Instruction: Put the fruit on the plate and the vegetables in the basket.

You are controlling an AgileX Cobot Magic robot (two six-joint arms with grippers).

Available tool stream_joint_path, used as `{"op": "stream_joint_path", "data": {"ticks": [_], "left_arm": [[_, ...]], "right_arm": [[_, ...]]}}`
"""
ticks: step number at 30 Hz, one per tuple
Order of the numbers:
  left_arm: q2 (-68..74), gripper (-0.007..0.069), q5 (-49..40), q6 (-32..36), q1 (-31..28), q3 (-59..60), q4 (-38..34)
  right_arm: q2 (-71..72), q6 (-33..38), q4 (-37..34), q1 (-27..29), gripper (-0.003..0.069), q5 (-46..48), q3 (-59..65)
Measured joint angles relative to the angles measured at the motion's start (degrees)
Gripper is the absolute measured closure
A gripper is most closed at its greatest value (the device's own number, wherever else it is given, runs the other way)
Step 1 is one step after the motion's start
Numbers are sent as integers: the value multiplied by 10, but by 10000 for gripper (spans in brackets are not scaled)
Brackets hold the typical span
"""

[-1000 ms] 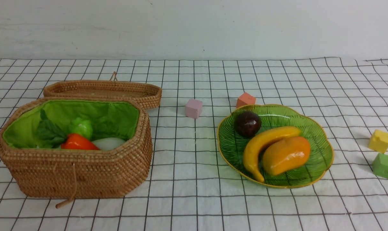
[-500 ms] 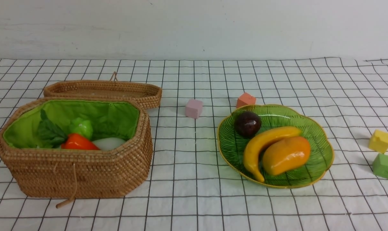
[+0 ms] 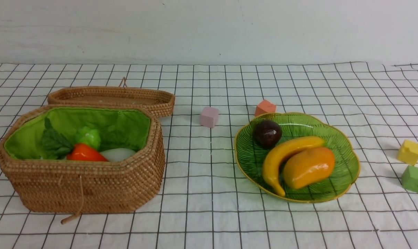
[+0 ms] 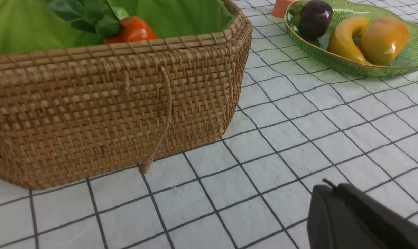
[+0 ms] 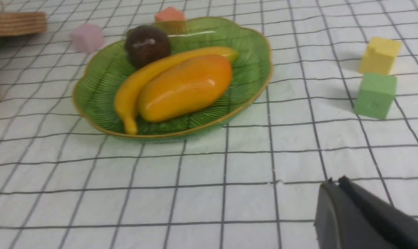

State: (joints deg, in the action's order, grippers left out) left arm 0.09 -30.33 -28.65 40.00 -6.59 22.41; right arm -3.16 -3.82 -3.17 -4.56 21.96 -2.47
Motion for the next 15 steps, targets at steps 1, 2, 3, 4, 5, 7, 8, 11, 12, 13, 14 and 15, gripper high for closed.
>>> {"op": "stream_joint_path", "data": {"ticks": [1, 2, 3, 4, 5, 7, 8, 11, 12, 13, 14, 15], "left_arm": [[0, 636, 0, 0, 0, 0, 0], [0, 636, -1, 0, 0, 1, 0], [0, 635, 0, 0, 0, 1, 0], [0, 634, -1, 0, 0, 1, 0], [0, 633, -1, 0, 0, 1, 0], [0, 632, -1, 0, 0, 1, 0], [0, 632, -1, 0, 0, 1, 0], [0, 627, -2, 0, 0, 2, 0], [0, 627, -2, 0, 0, 2, 0], [0, 626, -2, 0, 0, 2, 0], [0, 625, -2, 0, 0, 2, 0], [0, 624, -2, 0, 0, 2, 0]], "right_arm": [[20, 0, 0, 3, 667, -3, 18], [29, 1, 0, 6, 667, 5, 31], [34, 2, 0, 6, 667, 4, 32], [36, 2, 0, 8, 667, 4, 32], [37, 2, -1, 8, 667, 3, 32], [37, 2, -1, 8, 667, 2, 33], [37, 2, -1, 8, 667, 2, 33], [37, 2, -3, 8, 667, 2, 33], [37, 2, -3, 8, 667, 2, 33], [37, 2, -3, 8, 667, 2, 33], [37, 2, -3, 8, 667, 2, 33], [37, 2, -3, 8, 667, 2, 33]]}}
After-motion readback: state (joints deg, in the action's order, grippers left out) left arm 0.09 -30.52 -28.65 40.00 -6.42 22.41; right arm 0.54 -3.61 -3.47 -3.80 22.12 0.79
